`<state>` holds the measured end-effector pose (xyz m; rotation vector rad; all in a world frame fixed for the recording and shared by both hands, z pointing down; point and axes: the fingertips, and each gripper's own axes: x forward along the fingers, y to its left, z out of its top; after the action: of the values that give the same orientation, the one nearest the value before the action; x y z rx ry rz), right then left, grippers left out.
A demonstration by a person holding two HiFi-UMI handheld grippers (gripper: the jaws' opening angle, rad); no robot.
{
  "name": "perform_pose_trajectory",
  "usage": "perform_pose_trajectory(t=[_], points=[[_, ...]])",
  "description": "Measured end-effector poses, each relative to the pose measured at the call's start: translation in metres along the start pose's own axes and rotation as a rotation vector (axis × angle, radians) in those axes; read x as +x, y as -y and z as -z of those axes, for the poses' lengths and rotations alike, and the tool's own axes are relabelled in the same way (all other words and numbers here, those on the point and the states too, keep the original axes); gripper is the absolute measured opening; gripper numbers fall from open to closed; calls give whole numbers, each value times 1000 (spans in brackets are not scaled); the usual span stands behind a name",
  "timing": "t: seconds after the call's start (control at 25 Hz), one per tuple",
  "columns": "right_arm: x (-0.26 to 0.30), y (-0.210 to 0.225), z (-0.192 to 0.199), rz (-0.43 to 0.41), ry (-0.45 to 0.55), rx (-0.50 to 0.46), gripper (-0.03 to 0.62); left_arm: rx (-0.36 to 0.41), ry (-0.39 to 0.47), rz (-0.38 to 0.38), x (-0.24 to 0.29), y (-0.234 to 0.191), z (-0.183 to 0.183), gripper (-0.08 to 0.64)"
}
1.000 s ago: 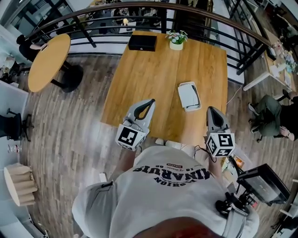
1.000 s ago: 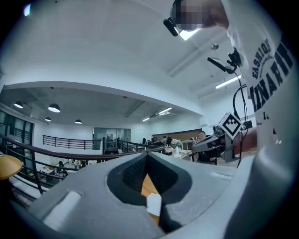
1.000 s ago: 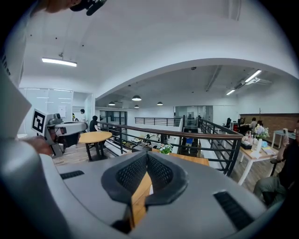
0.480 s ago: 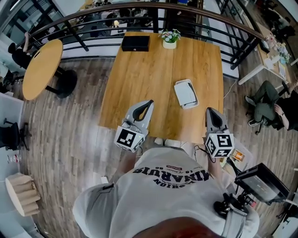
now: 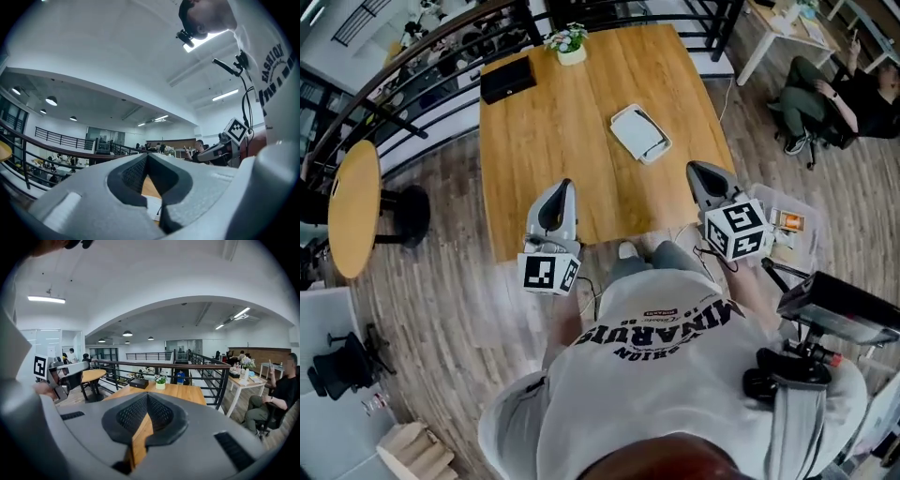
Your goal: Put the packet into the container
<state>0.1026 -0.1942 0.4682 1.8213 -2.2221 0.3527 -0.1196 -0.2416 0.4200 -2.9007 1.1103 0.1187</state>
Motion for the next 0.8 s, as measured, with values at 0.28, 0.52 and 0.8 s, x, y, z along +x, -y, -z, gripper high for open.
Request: perform_pose_trajectory(t=[0.28,0.52,0.8], points=[[-72,-25,39,-26,23,-15,8,-2,-55,-30,-85,62,12,0],[-174,-56,80,-73,71,-65,8,9,-81,-57,-177,163,16,0],[-280,-115,133,-59,94,-70,8,-88,-92,-132,-300,243,23,0]])
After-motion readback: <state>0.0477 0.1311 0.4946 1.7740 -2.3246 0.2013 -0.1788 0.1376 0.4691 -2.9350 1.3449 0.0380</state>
